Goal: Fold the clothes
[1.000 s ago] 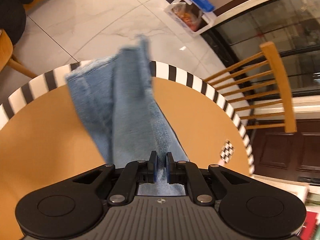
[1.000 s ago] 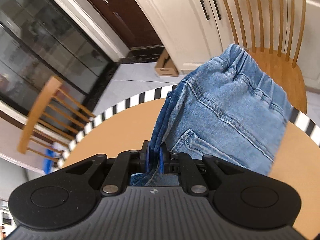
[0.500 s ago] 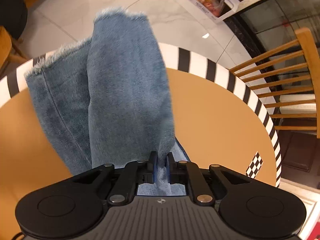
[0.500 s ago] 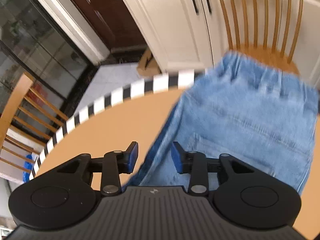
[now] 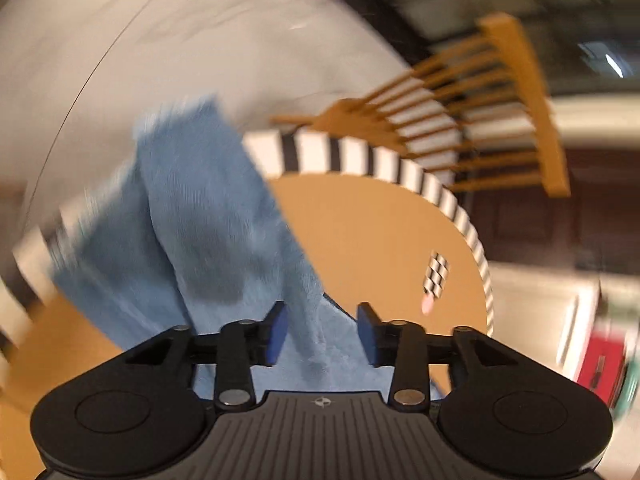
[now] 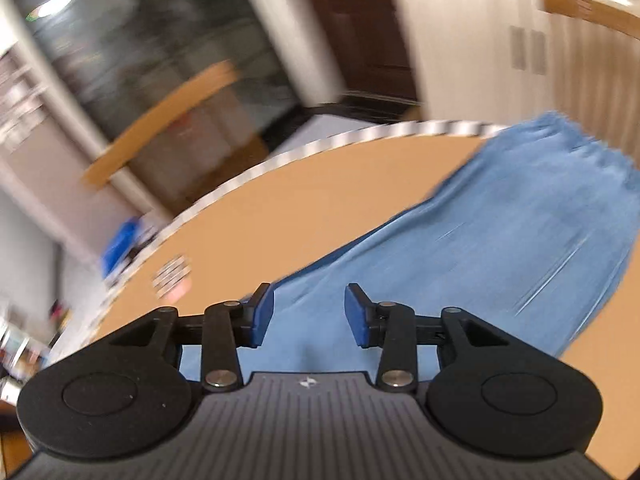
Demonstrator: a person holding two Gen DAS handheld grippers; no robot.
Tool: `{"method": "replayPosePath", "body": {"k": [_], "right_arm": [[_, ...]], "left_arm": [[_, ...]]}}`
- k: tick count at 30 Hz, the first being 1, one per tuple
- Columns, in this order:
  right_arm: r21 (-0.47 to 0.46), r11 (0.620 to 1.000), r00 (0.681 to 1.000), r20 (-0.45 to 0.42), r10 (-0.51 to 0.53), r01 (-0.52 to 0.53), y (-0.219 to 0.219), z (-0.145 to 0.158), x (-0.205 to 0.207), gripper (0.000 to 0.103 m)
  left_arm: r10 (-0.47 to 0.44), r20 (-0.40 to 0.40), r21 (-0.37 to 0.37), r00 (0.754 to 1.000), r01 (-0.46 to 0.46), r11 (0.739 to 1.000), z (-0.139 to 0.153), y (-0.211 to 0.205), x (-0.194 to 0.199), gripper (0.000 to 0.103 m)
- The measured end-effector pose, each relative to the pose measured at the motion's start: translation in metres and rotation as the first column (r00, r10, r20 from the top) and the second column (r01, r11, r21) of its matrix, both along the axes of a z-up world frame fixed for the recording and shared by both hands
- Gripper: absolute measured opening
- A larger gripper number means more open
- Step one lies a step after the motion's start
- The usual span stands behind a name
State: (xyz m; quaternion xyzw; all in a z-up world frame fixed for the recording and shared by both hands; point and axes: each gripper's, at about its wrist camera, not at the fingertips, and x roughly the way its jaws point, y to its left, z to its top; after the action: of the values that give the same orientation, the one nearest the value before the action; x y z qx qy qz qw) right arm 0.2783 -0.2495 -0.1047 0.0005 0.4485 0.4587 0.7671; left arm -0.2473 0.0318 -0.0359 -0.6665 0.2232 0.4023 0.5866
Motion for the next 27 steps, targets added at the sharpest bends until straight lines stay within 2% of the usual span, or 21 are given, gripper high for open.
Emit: {"method": "replayPosePath", "body": {"k": [1, 3, 4, 6, 10, 13, 16, 18, 20, 23, 24, 25, 26, 27], "right_arm": [[0.021, 0.999, 0.999, -0.007, 0.038, -0.038, -0.003, 0.002, -0.023, 0.042], [0.055, 0.993, 0.995, -0.006, 0.101, -0.100, -0.008, 0.004, -0.071, 0.045], [0.064, 0.990, 0.992, -0.014, 0.127, -0.126, -0.010, 0.005, -0.088, 0.049], [0.081, 0.982, 0.984, -0.029, 0.174, -0.171, -0.014, 0.007, -0.121, 0.049], [0.084, 0.985, 0.986, -0.057, 0.157, -0.152, -0.030, 0.007, -0.150, 0.049], [0.085, 0.987, 0.986, -0.078, 0.145, -0.138, -0.042, 0.007, -0.172, 0.051], [0.086, 0.989, 0.986, -0.099, 0.132, -0.124, -0.053, 0.007, -0.194, 0.056], [0.087, 0.990, 0.986, -0.113, 0.124, -0.114, -0.061, 0.007, -0.208, 0.056], [0.084, 0.991, 0.986, -0.122, 0.112, -0.102, -0.067, 0.007, -0.222, 0.059], [0.051, 0.998, 0.995, -0.095, 0.041, -0.036, -0.053, 0.008, -0.235, 0.059], [0.036, 0.999, 0.996, -0.095, 0.003, 0.001, -0.048, 0.008, -0.240, 0.059], [0.025, 0.999, 0.995, -0.097, -0.036, 0.039, -0.042, 0.008, -0.247, 0.060], [0.020, 0.998, 0.993, -0.103, -0.059, 0.062, -0.035, 0.006, -0.255, 0.059], [0.017, 0.996, 0.990, -0.111, -0.083, 0.086, -0.027, 0.005, -0.262, 0.059]], "left_arm": [[-0.029, -0.023, 0.036, 0.999, 0.030, 0.999, 0.008, -0.005, -0.007, 0.051], [-0.058, -0.095, 0.104, 0.994, 0.068, 0.992, 0.015, -0.015, -0.025, 0.054], [-0.065, -0.133, 0.133, 0.989, 0.083, 0.988, 0.017, -0.020, -0.034, 0.055], [-0.053, -0.190, 0.196, 0.980, 0.091, 0.976, 0.021, -0.028, -0.054, 0.057], [-0.057, -0.199, 0.248, 0.978, 0.106, 0.963, 0.026, -0.032, -0.085, 0.070], [-0.105, -0.231, 0.268, 0.967, 0.167, 0.949, 0.019, -0.020, -0.090, 0.074], [-0.158, -0.256, 0.322, 0.954, 0.238, 0.916, 0.013, -0.004, -0.090, 0.074], [-0.241, -0.273, 0.354, 0.931, 0.331, 0.875, 0.002, 0.015, -0.080, 0.072], [-0.328, -0.267, 0.342, 0.906, 0.407, 0.847, -0.015, 0.037, -0.069, 0.071], [-0.447, -0.239, 0.318, 0.862, 0.505, 0.803, -0.040, 0.069, -0.055, 0.068], [-0.481, -0.223, 0.305, 0.848, 0.529, 0.792, -0.048, 0.079, -0.051, 0.060], [-0.513, -0.208, 0.292, 0.833, 0.554, 0.780, -0.057, 0.089, -0.046, 0.042], [-0.543, -0.196, 0.278, 0.817, 0.577, 0.768, -0.062, 0.095, -0.043, 0.030], [-0.572, -0.181, 0.268, 0.800, 0.599, 0.754, -0.066, 0.099, -0.041, 0.008]]}}
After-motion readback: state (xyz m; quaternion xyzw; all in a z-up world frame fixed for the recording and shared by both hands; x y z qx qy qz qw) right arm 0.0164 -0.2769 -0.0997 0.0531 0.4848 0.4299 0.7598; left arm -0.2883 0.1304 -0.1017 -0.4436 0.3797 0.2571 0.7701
